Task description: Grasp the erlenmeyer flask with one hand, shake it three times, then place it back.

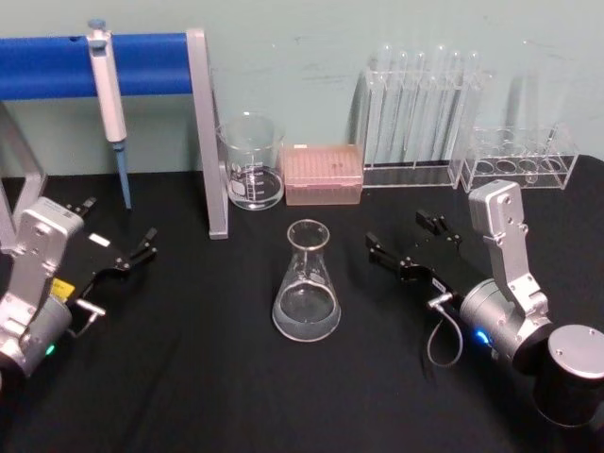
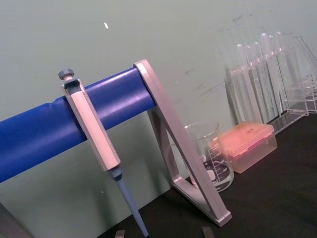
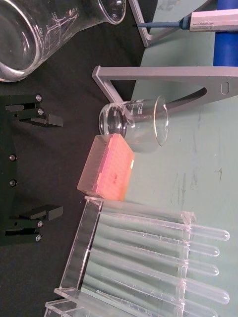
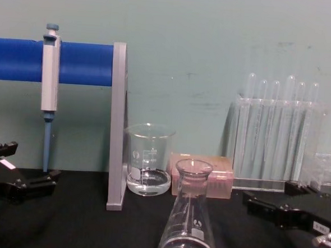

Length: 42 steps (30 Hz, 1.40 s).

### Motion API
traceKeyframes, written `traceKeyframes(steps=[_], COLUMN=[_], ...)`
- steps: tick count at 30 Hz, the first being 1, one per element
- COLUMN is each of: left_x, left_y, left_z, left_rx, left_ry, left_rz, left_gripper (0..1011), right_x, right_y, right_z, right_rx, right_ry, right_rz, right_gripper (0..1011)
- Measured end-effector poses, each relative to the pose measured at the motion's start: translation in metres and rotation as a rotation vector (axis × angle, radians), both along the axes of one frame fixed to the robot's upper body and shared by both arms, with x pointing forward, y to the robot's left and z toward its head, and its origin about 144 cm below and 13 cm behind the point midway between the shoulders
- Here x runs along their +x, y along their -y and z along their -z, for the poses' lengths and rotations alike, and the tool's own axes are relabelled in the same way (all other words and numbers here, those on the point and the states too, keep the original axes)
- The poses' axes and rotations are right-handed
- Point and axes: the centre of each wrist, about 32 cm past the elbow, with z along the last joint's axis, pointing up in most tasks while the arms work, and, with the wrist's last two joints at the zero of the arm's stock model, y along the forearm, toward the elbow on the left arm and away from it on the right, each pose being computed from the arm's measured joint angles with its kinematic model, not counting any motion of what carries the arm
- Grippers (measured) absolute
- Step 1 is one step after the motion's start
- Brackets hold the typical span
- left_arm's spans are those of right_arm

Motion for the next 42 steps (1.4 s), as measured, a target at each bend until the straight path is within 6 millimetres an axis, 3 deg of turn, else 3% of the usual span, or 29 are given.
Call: traceKeyframes(steps=[42], left_x=[0.0000], left_y=[0.0000], left_z=[0.0000], left_rx=[0.000], left_ry=[0.000], left_rz=[0.000], left_gripper=[1001], right_x=[0.0000], right_y=[0.0001], right_z=[-0.0004], right_rx=[0.002], right_ry=[0.001], right_rz=[0.000], right_gripper=[1000])
